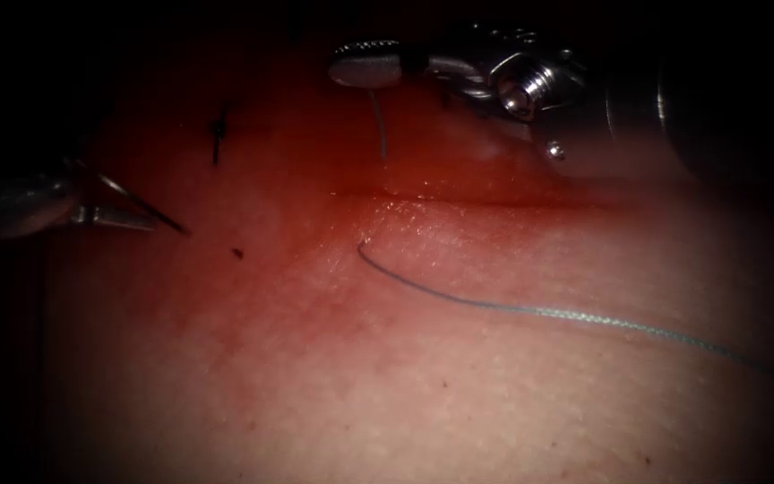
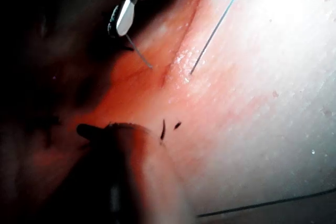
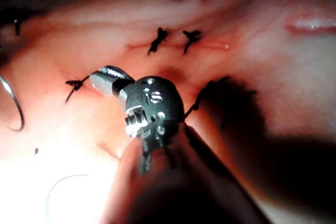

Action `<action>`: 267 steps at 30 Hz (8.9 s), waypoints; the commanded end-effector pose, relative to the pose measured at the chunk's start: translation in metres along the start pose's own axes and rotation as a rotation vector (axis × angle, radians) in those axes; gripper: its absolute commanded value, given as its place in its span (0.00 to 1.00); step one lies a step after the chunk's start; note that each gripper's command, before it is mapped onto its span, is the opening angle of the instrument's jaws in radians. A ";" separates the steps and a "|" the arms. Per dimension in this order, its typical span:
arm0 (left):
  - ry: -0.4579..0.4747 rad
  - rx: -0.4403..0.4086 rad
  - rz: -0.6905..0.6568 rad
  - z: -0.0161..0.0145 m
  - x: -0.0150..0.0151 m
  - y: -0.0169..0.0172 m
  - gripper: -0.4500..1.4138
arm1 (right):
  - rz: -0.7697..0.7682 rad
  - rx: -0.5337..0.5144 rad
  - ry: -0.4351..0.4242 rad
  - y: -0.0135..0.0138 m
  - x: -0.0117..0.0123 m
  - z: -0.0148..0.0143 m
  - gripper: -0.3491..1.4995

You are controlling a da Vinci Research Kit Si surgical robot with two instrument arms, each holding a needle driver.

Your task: Wound Closure

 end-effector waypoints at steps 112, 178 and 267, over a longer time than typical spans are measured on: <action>0.402 -0.235 0.587 -0.0046 0.0210 0.0121 0.00 | -0.858 0.604 -0.161 -0.0101 -0.0016 -0.0012 0.52; 0.297 -0.003 0.601 -0.0046 0.0196 0.0092 0.89 | -0.855 0.377 -0.146 -0.0041 -0.0014 0.0051 0.00; 0.117 0.128 0.583 -0.0069 0.0046 0.0059 0.00 | -0.618 0.295 -0.085 -0.0025 0.0014 -0.0006 0.93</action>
